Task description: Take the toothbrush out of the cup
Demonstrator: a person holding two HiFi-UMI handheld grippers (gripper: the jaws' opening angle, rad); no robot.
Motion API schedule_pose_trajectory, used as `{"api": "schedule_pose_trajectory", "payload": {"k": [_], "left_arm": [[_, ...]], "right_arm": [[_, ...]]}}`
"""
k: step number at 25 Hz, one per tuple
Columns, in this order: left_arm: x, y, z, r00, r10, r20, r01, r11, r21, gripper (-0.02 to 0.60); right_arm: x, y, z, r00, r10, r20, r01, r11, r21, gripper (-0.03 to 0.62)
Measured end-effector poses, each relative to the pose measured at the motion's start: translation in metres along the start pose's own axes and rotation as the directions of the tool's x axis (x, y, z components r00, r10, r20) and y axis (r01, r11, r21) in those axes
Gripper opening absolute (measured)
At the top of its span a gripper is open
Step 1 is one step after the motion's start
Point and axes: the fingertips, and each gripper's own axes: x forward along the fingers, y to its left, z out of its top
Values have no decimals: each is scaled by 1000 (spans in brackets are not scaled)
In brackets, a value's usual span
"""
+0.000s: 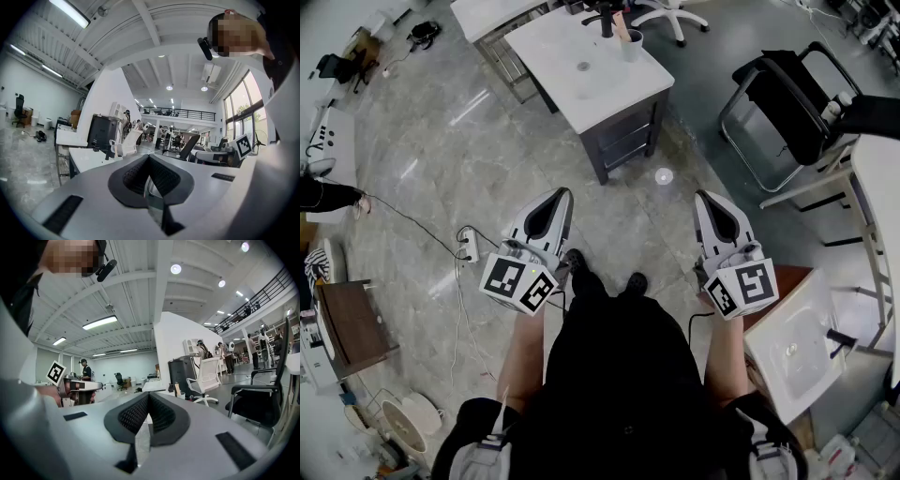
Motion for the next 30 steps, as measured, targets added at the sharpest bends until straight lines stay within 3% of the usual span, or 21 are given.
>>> {"api": "schedule_pose_trajectory", "payload": {"k": [8,15,23,26,30], "left_arm": [[-6,-13,-9,1000,13,-1,-13,1000,-10,15],[-6,-10,-11,1000,20,-12,-20,1000,-3,15],[16,24,-7,1000,-4,4,4,999,-36,15],[39,39,0,999,-51,10,52,996,-75,15],[63,71,12,996,-87,13,88,994,-63,15]], "right_arm": [[-22,-3,-9,1000,-7,-13,7,1000,2,31],[-20,-10,-7,999,-29,39,26,997,72,31],[11,-8,-9,997,-71,36,67,992,102,31],[36,-12,1,996,-87,38,83,992,97,31],[77,-16,18,994,-100,39,98,993,59,31]]}}
